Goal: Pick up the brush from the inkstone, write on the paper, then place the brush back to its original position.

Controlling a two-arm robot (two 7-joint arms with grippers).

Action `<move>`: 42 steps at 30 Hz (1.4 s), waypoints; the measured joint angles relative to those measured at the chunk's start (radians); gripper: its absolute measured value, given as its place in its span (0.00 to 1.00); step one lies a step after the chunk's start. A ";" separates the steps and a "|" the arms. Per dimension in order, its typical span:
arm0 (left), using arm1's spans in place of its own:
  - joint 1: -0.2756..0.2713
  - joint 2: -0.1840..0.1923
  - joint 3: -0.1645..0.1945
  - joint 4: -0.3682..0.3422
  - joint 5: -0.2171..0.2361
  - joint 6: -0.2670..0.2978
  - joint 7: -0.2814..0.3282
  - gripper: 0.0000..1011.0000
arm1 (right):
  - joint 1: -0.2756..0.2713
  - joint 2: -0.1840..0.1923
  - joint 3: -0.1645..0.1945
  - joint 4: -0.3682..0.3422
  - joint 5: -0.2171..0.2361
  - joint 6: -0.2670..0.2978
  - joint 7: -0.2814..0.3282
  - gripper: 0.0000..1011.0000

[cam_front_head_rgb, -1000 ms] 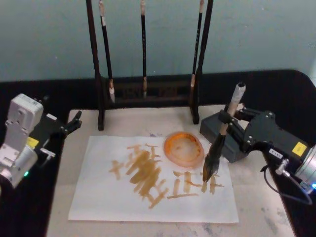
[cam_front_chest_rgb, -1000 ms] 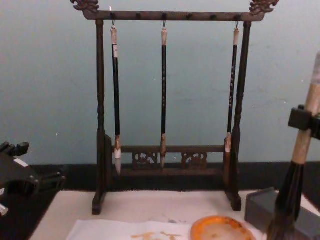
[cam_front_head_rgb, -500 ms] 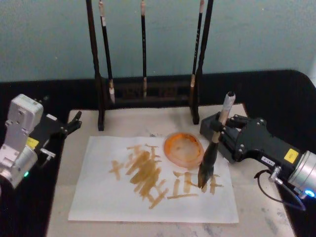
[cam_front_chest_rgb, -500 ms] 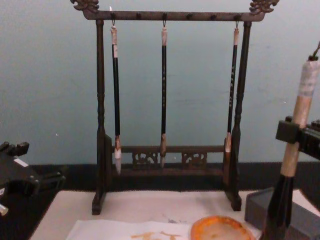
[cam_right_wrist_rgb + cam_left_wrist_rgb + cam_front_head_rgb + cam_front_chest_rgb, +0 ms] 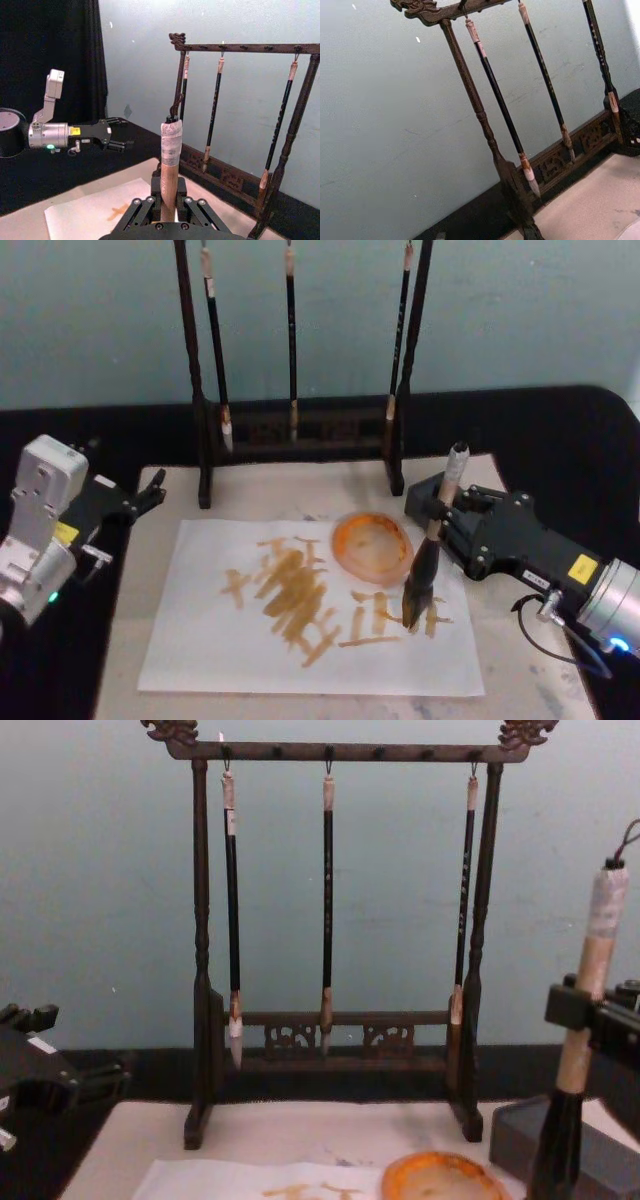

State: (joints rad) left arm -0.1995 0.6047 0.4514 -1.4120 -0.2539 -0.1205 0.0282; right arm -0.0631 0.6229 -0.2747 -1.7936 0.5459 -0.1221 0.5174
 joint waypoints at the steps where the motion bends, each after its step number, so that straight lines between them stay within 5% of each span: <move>1: 0.000 0.000 0.000 0.000 0.000 0.000 0.000 1.00 | 0.000 -0.002 0.000 0.002 -0.001 -0.002 0.000 0.18; 42: 0.000 0.000 0.000 0.000 0.000 0.000 0.000 1.00 | 0.023 -0.027 -0.020 0.051 -0.061 -0.068 0.050 0.18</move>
State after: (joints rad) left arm -0.1995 0.6046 0.4514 -1.4120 -0.2539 -0.1205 0.0283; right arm -0.0403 0.5955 -0.2950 -1.7428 0.4848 -0.1905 0.5678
